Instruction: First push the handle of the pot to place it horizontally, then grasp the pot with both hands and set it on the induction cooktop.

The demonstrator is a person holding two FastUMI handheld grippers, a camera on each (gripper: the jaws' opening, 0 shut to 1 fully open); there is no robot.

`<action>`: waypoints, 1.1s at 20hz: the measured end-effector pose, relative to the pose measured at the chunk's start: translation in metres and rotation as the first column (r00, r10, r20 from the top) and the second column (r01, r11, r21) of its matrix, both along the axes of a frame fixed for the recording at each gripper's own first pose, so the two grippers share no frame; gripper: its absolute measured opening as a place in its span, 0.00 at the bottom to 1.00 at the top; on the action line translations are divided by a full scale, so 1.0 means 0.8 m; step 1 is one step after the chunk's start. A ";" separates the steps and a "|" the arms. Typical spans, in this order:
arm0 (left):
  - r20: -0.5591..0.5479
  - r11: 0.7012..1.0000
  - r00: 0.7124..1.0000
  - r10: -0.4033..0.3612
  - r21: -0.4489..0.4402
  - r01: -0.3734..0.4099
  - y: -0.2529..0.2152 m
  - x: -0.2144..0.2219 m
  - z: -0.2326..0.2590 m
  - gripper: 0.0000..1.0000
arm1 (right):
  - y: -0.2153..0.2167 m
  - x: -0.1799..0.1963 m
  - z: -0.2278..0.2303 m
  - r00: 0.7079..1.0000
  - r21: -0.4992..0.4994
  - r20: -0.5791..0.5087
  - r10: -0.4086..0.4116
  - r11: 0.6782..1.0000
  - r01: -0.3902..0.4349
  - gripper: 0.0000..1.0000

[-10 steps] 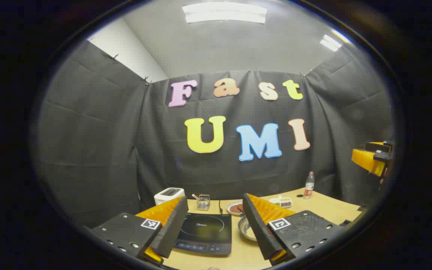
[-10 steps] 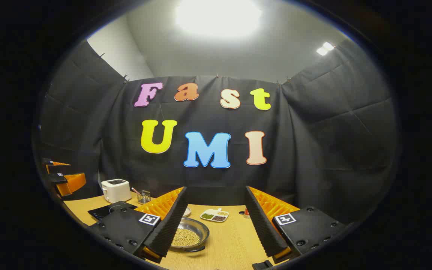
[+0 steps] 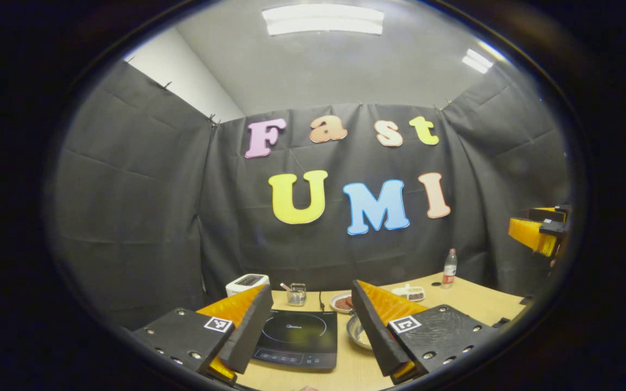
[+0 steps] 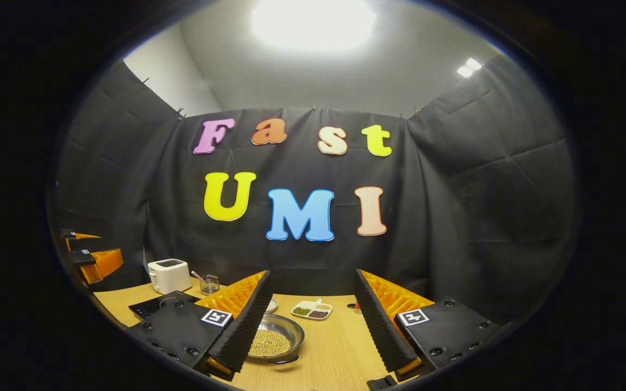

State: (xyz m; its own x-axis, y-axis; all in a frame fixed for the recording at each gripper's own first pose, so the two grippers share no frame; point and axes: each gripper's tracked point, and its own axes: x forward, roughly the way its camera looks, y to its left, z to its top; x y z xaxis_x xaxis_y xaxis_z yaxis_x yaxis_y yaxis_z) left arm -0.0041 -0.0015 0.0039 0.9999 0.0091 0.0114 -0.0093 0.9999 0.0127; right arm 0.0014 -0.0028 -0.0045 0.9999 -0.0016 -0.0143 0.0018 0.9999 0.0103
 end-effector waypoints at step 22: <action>0.018 1.000 1.000 0.012 0.000 -0.012 0.014 0.003 0.007 0.88 | 0.003 0.010 -0.007 1.000 -0.007 -0.022 -0.015 1.000 0.015 0.89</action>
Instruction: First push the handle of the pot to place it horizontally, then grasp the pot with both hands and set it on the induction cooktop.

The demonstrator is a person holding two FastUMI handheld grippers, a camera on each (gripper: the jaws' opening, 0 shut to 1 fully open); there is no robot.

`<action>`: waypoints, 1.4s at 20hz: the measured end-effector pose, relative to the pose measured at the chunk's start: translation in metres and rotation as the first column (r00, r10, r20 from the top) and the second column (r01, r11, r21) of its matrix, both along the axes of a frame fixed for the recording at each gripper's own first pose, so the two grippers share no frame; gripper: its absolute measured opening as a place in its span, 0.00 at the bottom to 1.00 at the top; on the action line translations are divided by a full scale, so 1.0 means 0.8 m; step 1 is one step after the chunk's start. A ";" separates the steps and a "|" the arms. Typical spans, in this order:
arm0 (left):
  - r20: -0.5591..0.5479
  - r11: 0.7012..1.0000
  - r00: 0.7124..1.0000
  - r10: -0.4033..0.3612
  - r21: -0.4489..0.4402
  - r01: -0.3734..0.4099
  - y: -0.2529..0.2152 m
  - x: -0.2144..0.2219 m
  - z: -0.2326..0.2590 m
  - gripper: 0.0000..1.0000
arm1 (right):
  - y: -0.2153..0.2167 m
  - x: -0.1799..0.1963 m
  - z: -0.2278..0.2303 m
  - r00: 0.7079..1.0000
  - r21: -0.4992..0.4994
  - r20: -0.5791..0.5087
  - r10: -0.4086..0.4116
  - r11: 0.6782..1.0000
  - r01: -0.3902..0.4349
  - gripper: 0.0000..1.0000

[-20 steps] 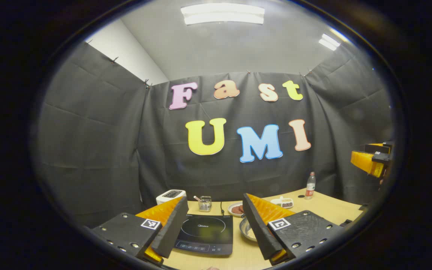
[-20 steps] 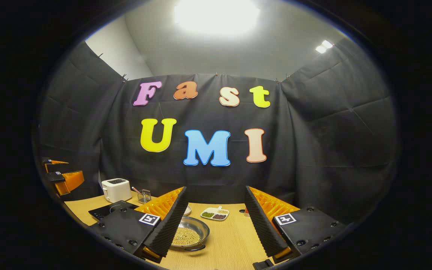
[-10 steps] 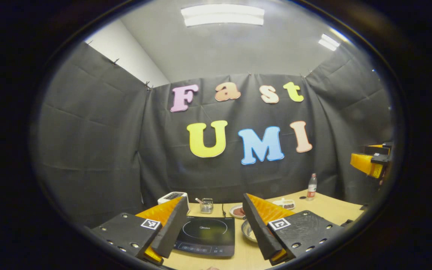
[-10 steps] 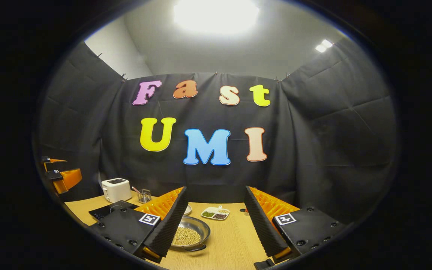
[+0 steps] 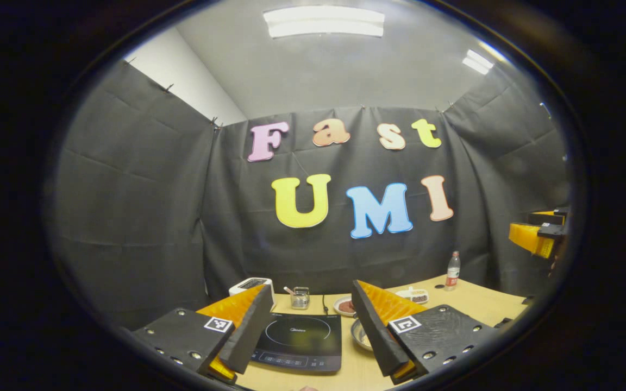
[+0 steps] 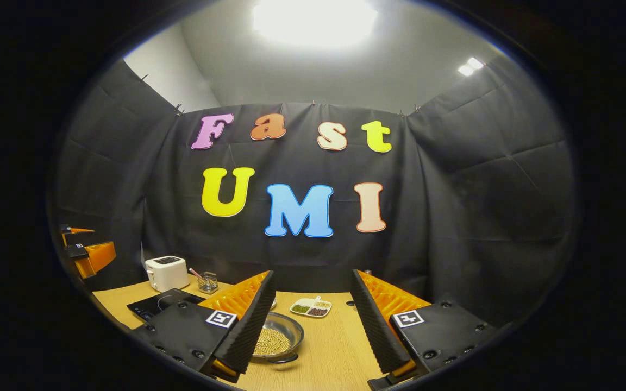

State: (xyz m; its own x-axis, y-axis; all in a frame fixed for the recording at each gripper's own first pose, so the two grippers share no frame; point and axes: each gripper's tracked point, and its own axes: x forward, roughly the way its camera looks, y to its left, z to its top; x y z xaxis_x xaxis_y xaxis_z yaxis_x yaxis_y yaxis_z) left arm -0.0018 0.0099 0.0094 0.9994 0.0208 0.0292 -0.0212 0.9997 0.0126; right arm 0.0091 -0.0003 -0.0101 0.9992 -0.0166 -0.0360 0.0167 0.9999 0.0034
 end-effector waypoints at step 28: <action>0.016 1.000 1.000 0.014 -0.007 -0.014 0.077 0.030 -0.008 0.88 | 0.091 0.030 -0.041 0.985 -0.056 -0.092 0.147 0.987 -0.153 0.02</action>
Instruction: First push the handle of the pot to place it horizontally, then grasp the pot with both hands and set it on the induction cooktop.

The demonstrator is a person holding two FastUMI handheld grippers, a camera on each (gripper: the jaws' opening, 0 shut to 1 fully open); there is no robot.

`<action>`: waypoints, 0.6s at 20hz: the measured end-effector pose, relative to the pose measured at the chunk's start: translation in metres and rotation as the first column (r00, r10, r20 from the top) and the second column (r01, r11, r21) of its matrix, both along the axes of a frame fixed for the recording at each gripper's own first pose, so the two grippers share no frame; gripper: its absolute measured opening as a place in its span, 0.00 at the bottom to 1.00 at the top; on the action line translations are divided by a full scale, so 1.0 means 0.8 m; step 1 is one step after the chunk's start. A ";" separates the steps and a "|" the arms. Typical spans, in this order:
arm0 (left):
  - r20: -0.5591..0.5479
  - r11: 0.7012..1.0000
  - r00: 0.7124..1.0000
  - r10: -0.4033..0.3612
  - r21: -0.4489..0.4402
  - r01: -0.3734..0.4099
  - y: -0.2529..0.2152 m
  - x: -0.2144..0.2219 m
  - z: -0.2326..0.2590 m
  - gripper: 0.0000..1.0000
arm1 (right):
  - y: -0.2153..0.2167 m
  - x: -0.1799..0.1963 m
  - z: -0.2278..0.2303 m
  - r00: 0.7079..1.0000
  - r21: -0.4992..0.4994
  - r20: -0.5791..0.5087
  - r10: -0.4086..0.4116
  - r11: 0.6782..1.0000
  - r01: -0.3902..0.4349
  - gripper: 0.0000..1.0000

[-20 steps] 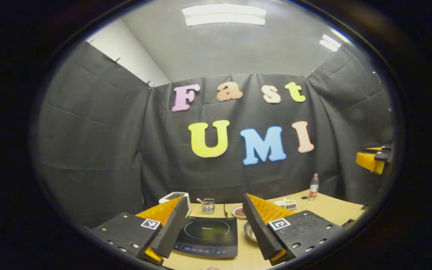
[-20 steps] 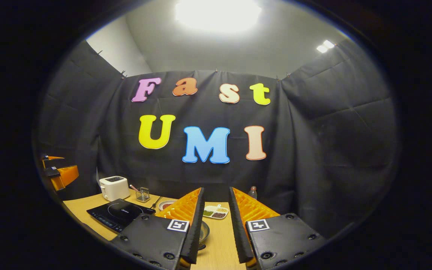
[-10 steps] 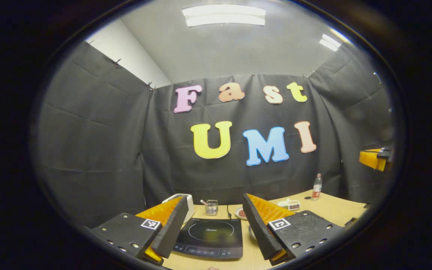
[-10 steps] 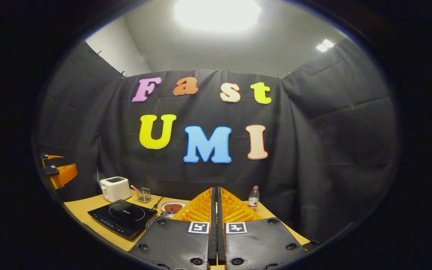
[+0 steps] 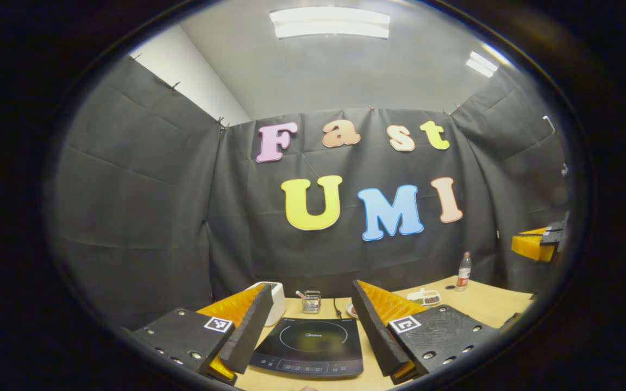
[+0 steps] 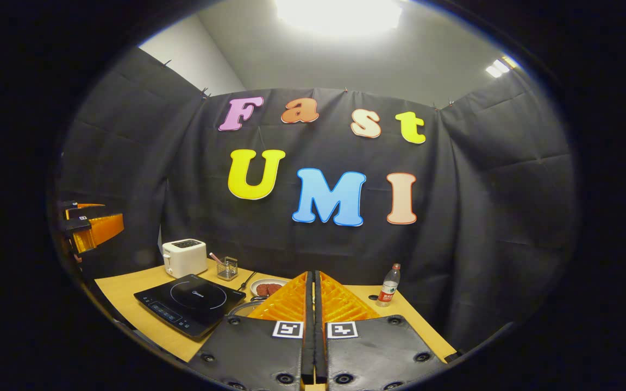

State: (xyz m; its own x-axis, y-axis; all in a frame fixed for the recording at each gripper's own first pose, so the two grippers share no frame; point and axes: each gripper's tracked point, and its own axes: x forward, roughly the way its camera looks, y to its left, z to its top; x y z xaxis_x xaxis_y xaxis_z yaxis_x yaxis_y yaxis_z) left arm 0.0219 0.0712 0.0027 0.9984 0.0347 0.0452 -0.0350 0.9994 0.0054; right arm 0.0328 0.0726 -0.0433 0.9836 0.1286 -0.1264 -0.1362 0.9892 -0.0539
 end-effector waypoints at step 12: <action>0.001 0.999 0.999 0.034 0.007 -0.034 0.040 0.020 -0.008 0.86 | 0.077 0.008 -0.093 0.965 0.003 -0.177 0.191 0.981 -0.194 0.02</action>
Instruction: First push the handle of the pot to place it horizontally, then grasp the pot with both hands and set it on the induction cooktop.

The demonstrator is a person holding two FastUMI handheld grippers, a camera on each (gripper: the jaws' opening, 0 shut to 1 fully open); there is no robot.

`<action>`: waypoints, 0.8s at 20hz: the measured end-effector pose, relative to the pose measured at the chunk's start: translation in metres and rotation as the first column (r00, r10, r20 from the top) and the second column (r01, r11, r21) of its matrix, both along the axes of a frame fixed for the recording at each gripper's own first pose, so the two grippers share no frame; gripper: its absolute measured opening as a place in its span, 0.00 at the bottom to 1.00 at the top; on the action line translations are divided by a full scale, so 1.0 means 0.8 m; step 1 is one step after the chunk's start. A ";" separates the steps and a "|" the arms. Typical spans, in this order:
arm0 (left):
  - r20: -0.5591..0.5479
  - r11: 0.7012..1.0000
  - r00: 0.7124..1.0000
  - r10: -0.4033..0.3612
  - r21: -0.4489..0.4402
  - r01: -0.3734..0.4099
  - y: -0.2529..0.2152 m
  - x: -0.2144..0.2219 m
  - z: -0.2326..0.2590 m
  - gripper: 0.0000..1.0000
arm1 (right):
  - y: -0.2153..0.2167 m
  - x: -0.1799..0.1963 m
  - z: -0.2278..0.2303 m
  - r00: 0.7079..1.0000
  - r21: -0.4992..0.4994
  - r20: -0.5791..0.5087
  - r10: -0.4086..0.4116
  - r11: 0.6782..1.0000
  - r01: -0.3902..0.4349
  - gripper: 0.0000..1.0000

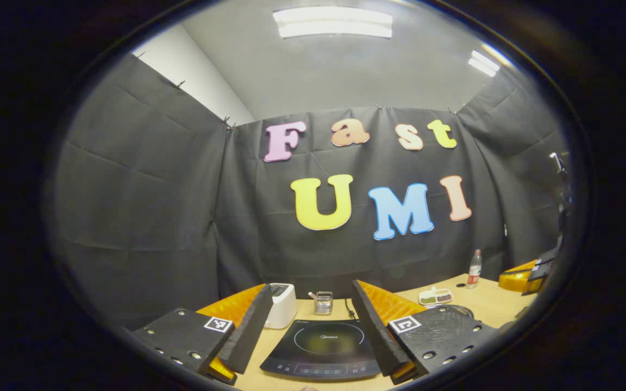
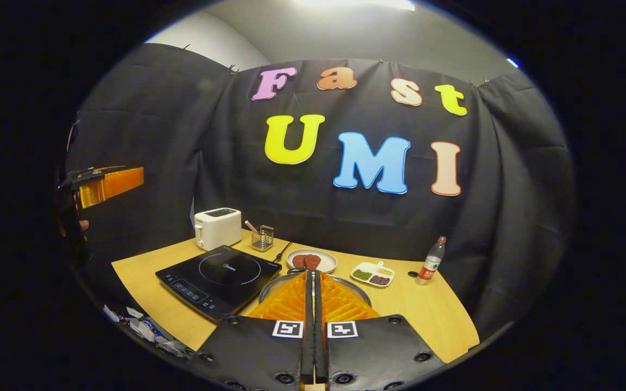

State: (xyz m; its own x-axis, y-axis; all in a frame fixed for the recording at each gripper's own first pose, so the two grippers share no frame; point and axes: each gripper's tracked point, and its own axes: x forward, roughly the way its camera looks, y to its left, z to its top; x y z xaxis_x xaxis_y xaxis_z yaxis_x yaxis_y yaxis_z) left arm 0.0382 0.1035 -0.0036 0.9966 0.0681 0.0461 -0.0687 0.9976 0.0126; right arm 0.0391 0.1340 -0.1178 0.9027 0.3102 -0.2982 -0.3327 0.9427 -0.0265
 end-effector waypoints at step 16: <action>-0.071 0.997 0.994 0.083 0.002 -0.083 -0.052 0.061 -0.032 0.86 | 0.000 0.012 -0.155 0.921 -0.020 -0.315 0.228 0.969 -0.247 0.02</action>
State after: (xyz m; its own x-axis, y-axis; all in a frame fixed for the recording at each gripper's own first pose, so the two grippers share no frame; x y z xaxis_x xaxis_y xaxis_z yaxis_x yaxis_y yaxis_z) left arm 0.0873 0.0621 -0.0289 0.9883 0.1508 -0.0249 -0.1503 0.9884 0.0196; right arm 0.0484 0.1339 -0.2419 0.6656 0.4779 -0.5733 -0.5475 0.8346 0.0602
